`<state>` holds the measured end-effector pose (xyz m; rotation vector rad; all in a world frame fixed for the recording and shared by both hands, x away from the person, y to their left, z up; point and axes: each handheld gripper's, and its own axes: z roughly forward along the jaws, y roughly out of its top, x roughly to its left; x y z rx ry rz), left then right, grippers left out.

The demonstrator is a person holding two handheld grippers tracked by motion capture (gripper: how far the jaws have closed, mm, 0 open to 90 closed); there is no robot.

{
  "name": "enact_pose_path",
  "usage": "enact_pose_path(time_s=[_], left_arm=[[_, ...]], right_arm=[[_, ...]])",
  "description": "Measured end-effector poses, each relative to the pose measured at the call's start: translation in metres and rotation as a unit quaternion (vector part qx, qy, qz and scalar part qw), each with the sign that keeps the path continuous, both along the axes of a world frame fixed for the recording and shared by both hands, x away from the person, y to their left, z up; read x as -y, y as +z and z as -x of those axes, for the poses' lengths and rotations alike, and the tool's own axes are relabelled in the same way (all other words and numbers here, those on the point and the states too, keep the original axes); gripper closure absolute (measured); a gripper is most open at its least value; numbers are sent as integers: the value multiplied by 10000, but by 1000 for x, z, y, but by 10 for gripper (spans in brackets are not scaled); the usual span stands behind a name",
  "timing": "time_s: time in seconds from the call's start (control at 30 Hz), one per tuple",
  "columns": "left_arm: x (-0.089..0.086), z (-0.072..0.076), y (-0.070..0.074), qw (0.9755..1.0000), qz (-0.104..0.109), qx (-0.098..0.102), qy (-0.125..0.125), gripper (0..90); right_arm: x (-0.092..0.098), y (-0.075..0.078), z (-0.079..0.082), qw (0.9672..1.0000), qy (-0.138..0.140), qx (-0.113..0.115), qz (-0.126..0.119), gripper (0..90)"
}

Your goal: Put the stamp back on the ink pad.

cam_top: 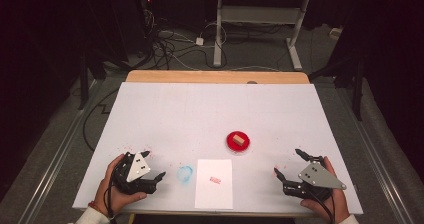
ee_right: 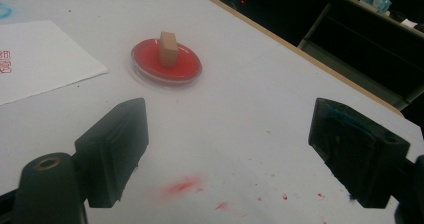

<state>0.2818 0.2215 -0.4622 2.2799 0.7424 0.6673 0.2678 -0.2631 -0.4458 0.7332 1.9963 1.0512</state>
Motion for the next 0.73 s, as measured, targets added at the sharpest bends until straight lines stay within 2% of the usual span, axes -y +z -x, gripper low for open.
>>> enact_pose_path(time_s=[0.2,0.47,0.73], left_arm=[[-1,0,0,10000,3,-14,24,178],[-1,-1,-1,10000,13,-14,35,178],[0,-3,0,10000,41,-5,76,178]], right_arm=[[-1,1,1,10000,-30,85,21,165],[-3,0,0,10000,61,-7,-29,165],[-3,0,-1,10000,93,16,-31,164]])
